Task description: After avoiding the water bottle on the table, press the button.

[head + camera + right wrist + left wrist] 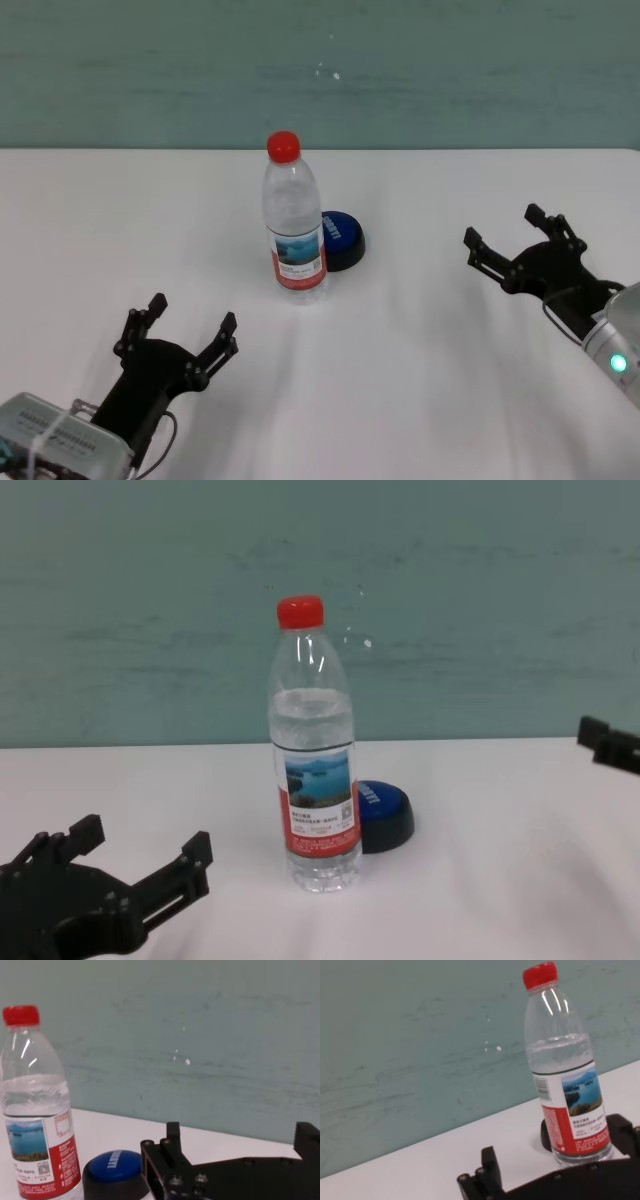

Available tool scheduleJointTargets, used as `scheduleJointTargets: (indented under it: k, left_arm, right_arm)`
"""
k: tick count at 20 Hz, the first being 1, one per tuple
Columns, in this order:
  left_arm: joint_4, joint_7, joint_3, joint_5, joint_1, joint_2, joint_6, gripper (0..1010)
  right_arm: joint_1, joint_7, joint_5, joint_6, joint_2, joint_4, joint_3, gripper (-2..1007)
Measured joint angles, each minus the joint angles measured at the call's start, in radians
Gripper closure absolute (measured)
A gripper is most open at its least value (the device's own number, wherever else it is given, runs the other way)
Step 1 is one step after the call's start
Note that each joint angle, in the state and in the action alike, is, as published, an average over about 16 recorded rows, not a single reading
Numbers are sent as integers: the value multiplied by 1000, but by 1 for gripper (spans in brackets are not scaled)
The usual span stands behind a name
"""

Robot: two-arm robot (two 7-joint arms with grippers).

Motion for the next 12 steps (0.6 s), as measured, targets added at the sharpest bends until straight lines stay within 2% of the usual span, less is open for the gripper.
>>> scheduleJointTargets:
  k: [6,12]
  left_arm:
    - [0,0,0,0,0,0,0,10]
    - [0,0,0,0,0,0,0,10]
  right_arm:
    - [-13,-19,-39,3,-37,5,-13,1]
    - [2,10,-69,-8,-52,35,-41,1]
